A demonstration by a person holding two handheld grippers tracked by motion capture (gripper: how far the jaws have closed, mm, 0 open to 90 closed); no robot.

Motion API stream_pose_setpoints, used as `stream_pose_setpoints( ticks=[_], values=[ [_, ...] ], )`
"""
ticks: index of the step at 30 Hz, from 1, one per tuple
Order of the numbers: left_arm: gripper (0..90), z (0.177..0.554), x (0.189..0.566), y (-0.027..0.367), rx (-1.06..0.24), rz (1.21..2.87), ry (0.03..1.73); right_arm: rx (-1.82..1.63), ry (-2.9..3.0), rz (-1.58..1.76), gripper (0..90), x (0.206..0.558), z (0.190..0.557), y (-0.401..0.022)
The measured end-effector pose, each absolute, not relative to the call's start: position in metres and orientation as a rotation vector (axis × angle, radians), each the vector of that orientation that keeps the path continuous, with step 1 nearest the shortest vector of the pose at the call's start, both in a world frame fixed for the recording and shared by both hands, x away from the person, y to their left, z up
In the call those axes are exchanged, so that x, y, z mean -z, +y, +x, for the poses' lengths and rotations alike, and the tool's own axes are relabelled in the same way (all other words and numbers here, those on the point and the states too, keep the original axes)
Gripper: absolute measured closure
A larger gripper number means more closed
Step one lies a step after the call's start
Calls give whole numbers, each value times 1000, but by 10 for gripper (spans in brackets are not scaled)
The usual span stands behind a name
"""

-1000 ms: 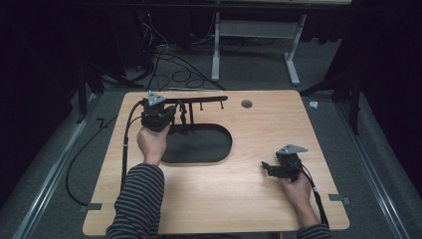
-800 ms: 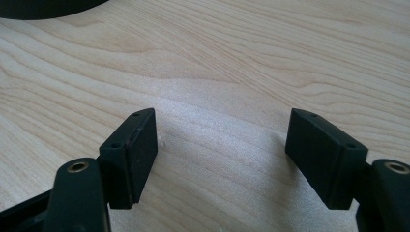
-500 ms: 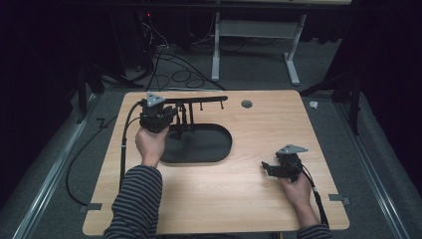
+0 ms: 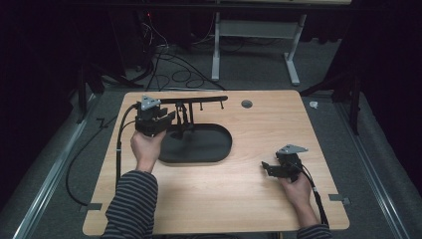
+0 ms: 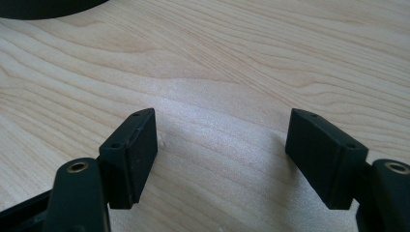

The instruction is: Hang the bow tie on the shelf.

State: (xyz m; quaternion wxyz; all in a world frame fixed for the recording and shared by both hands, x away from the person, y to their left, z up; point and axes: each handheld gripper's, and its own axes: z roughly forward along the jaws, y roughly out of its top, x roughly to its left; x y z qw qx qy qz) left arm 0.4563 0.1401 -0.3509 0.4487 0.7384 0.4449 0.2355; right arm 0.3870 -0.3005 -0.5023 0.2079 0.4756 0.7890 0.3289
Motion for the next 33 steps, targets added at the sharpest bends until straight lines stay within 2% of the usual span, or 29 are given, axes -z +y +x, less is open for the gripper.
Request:
stream_pose_setpoints(
  ticks=[17, 33],
  values=[
    [535, 443, 352, 156, -563, 1788, 1108, -916, 2194, 1326, 281, 502, 387, -300],
    [497, 417, 351, 172, -571, 1766, 1109, -916, 2194, 1326, 281, 502, 387, -300]
  ],
)
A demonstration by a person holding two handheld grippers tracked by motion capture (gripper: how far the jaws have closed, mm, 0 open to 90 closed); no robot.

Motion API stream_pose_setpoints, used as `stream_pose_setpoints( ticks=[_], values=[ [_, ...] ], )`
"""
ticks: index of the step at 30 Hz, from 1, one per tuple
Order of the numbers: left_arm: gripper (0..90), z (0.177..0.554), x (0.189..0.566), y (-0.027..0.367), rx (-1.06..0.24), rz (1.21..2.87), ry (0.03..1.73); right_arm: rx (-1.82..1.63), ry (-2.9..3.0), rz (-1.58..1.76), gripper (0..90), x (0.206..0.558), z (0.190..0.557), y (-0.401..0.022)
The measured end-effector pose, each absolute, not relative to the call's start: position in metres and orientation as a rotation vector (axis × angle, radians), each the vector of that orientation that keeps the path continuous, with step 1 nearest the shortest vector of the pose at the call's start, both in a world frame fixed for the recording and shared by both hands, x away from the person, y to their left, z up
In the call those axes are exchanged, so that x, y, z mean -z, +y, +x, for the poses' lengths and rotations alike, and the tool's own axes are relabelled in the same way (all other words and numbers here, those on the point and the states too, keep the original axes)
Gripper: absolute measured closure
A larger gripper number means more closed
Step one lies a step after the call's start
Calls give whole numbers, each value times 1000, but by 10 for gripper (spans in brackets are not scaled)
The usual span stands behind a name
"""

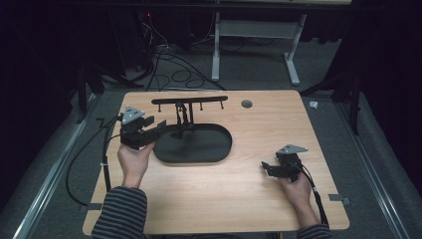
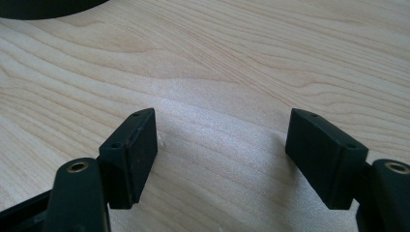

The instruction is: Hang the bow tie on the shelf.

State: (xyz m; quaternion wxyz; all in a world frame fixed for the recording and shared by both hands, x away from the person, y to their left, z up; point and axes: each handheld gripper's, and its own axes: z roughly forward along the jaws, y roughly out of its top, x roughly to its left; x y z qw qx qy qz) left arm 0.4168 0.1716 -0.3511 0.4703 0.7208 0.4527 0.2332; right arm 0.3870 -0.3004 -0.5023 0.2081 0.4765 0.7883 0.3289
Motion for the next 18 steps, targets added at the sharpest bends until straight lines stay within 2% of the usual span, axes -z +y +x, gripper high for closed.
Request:
stream_pose_setpoints(
  ticks=[18],
  values=[
    [473, 400, 359, 182, -559, 1755, 1129, -916, 2194, 1327, 281, 502, 387, -300]
  ],
)
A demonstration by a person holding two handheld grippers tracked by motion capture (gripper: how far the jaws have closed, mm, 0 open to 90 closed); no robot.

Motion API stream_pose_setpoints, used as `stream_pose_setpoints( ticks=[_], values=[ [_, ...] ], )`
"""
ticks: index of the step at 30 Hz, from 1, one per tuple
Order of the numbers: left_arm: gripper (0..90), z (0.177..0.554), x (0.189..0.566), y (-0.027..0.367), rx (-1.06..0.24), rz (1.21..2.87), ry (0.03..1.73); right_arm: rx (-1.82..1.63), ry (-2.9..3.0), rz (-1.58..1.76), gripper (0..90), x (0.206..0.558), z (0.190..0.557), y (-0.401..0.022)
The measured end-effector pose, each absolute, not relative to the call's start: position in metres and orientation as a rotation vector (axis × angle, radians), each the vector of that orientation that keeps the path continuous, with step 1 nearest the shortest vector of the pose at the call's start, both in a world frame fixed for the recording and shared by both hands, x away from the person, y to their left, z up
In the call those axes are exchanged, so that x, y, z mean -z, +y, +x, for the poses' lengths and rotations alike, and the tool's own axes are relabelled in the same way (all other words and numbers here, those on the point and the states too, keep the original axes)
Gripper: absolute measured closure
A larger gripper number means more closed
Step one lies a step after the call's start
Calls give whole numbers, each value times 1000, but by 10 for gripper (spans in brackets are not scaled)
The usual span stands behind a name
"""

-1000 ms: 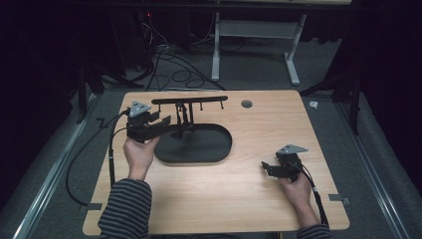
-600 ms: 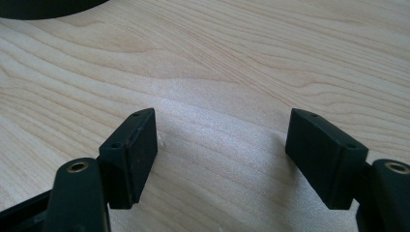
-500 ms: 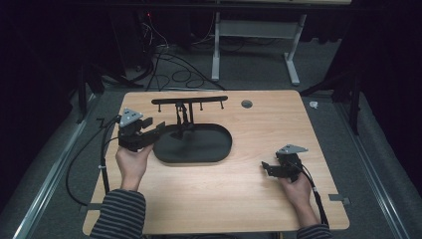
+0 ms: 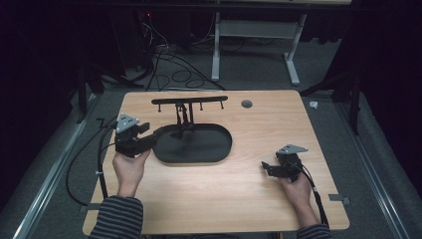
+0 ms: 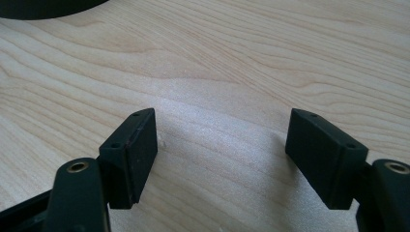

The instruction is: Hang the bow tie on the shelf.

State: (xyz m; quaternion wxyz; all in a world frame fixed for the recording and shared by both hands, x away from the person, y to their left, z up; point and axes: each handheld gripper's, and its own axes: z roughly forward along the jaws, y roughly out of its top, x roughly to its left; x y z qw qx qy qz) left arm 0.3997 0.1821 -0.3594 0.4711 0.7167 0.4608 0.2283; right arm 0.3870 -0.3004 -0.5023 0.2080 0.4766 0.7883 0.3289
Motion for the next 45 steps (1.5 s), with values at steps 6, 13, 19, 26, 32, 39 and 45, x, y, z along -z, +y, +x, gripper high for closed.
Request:
stream_pose_setpoints(
  ticks=[6, 13, 19, 26, 32, 39, 45],
  values=[
    [466, 395, 365, 185, -556, 1752, 1144, -916, 2195, 1324, 281, 502, 387, -300],
    [458, 391, 369, 188, -544, 1749, 1157, -916, 2194, 1327, 281, 502, 387, -300],
    [454, 388, 373, 189, -534, 1752, 1165, -916, 2194, 1327, 281, 502, 387, -300],
    [449, 383, 380, 189, -520, 1752, 1170, -916, 2194, 1326, 281, 502, 387, -300],
    [442, 380, 386, 189, -503, 1757, 1179, -915, 2194, 1325, 281, 502, 387, -300],
    [439, 377, 391, 190, -485, 1772, 1193, -915, 2194, 1326, 281, 502, 387, -300],
    [438, 374, 396, 189, -475, 1780, 1197, -915, 2194, 1326, 281, 502, 387, -300]
  ],
)
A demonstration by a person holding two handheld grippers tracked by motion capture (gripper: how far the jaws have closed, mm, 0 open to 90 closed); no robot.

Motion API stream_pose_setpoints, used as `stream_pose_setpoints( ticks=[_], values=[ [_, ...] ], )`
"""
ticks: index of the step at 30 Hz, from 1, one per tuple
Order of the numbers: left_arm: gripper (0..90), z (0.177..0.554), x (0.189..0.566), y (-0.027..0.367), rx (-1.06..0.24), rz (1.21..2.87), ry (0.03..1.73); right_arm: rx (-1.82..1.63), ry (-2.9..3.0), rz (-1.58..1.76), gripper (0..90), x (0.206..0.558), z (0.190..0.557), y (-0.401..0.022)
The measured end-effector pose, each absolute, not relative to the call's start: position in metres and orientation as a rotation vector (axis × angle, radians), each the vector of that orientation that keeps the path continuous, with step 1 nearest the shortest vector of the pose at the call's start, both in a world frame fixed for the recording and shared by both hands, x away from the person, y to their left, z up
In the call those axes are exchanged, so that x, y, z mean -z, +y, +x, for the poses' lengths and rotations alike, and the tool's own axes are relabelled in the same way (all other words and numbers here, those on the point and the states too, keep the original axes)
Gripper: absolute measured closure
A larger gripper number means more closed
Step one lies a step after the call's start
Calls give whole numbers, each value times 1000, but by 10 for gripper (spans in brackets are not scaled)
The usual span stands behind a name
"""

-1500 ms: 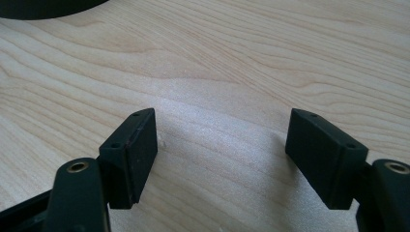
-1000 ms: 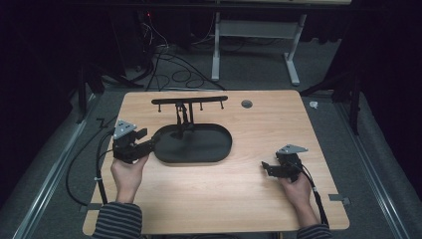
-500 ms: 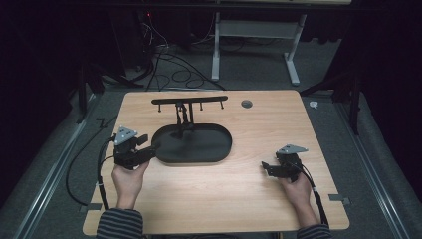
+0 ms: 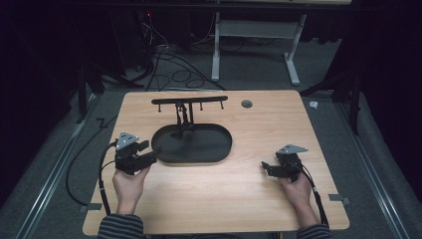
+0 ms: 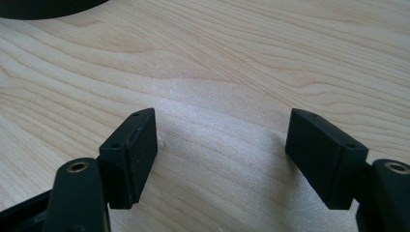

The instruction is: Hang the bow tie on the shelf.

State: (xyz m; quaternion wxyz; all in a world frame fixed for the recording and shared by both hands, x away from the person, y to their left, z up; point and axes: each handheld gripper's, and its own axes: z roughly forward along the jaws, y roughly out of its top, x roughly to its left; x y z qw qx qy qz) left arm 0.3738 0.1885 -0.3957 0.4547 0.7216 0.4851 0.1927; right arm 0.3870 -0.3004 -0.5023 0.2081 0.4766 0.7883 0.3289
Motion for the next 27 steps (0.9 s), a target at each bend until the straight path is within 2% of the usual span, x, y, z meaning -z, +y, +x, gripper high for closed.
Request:
stream_pose_setpoints(
  ticks=[27],
  values=[
    [430, 368, 420, 189, -421, 1800, 1252, -915, 2194, 1326, 281, 502, 387, -300]
  ],
)
